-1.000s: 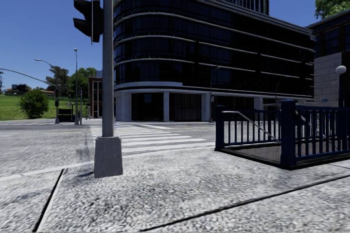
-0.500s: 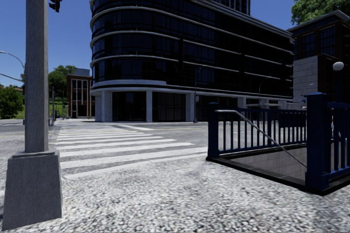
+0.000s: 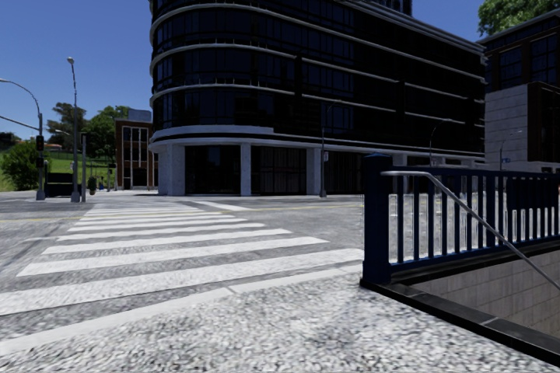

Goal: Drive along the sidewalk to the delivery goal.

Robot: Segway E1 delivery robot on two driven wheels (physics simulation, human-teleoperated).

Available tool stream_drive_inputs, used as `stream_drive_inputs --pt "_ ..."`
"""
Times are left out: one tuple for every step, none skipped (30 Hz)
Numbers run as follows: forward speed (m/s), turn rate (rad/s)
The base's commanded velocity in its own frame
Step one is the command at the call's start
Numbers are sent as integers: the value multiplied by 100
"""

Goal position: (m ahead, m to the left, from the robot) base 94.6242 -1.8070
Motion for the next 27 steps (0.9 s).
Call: stream_drive_inputs --pt "200 39" --pt "200 39" --pt "200 39" --pt "200 39" --pt "200 39" --pt "200 39" --pt "200 39" --pt "200 39" --pt "200 39" --pt "200 39" --pt "200 39" --pt "200 39" --pt "200 39" --pt "200 39" --pt "200 39" --pt "200 39" --pt "200 39" --pt "200 39" --pt "200 39" --pt "200 39" --pt "200 39" --pt "200 39" --pt "200 39" --pt "200 39" --pt "200 39" --pt "200 39" --pt "200 39"
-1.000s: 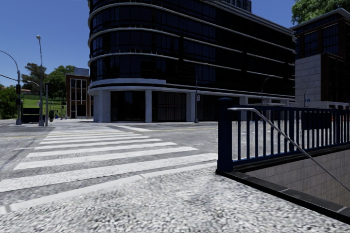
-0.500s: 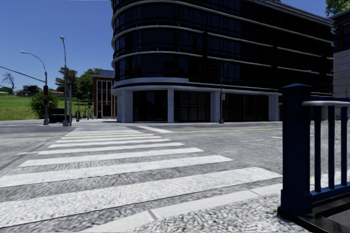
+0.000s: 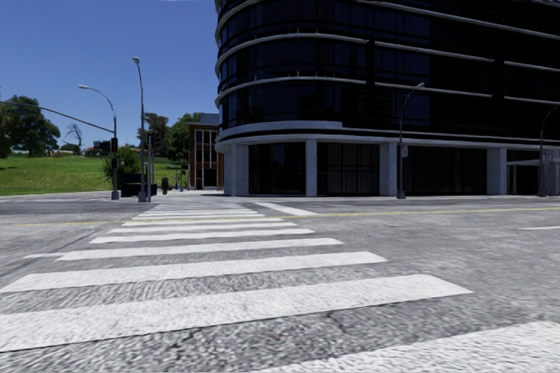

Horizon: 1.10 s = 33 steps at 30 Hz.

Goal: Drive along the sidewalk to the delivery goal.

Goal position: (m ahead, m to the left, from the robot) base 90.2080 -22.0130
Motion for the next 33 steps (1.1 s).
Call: stream_drive_inputs --pt "200 39" --pt "200 39" --pt "200 39" --pt "200 39" --pt "200 39" --pt "200 39" --pt "200 39" --pt "200 39" --pt "200 39" --pt "200 39" --pt "200 39" --pt "200 39" --pt "200 39" --pt "200 39" --pt "200 39" --pt "200 39" --pt "200 39" --pt "200 39" --pt "200 39" --pt "200 39" --pt "200 39" --pt "200 39" --pt "200 39" --pt "200 39" --pt "200 39" --pt "200 39" --pt "200 39" --pt "200 39" --pt "200 39" --pt "200 39" --pt "200 39" --pt "200 39" --pt "200 39"
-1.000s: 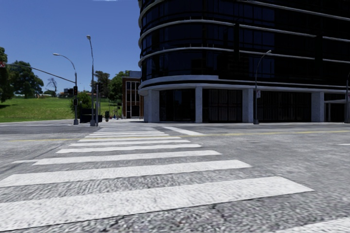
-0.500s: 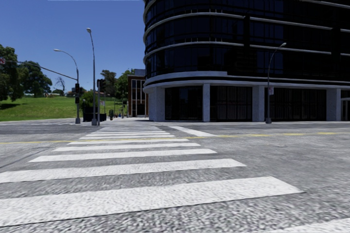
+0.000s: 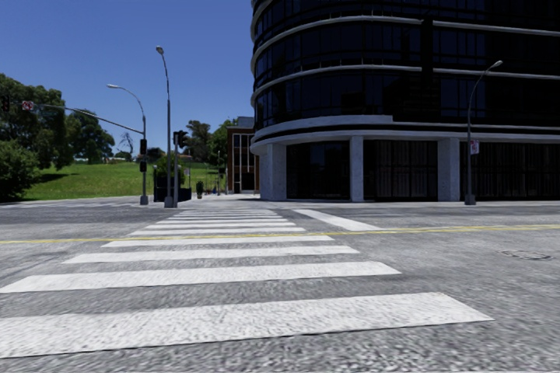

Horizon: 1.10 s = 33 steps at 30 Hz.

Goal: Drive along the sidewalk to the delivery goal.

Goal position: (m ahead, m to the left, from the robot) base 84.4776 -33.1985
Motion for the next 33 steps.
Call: stream_drive_inputs --pt "200 39" --pt "200 39" --pt "200 39" --pt "200 39" --pt "200 39" --pt "200 39" --pt "200 39" --pt "200 37" --pt "200 37" --pt "200 37" --pt "200 36" --pt "200 36" --pt "200 36" --pt "200 36" --pt "200 36" --pt "200 36" --pt "200 36" --pt "200 36" --pt "200 36" --pt "200 36" --pt "200 29" --pt "200 23" --pt "200 20" --pt "200 19" --pt "200 19" --pt "200 19" --pt "200 12" --pt "200 1" --pt "200 0" --pt "200 0" --pt "200 0" --pt "200 0" --pt "200 0"
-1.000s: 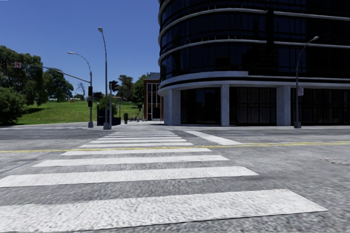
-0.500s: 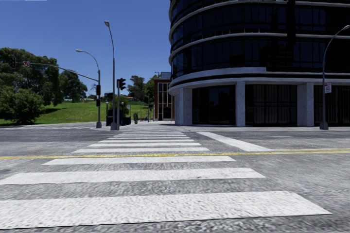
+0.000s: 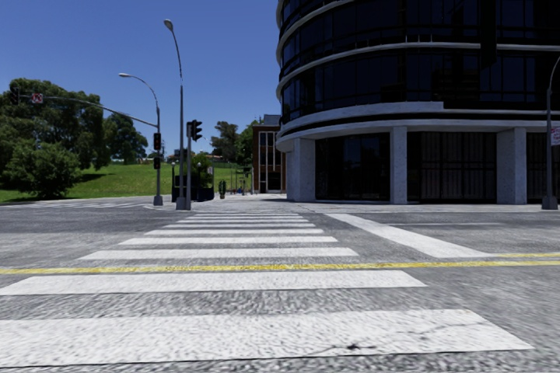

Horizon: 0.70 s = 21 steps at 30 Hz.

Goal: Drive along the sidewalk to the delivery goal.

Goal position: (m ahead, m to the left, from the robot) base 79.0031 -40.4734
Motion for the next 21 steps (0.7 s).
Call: stream_drive_inputs --pt "200 0" --pt "200 0" --pt "200 0" --pt "200 0" --pt "200 9" --pt "200 16" --pt "200 18" --pt "200 19" --pt "200 19" --pt "200 19" --pt "200 19" --pt "200 19" --pt "200 19" --pt "200 27" --pt "200 34" --pt "200 34" --pt "200 37" --pt "200 37" --pt "200 37" --pt "200 37" --pt "200 37"
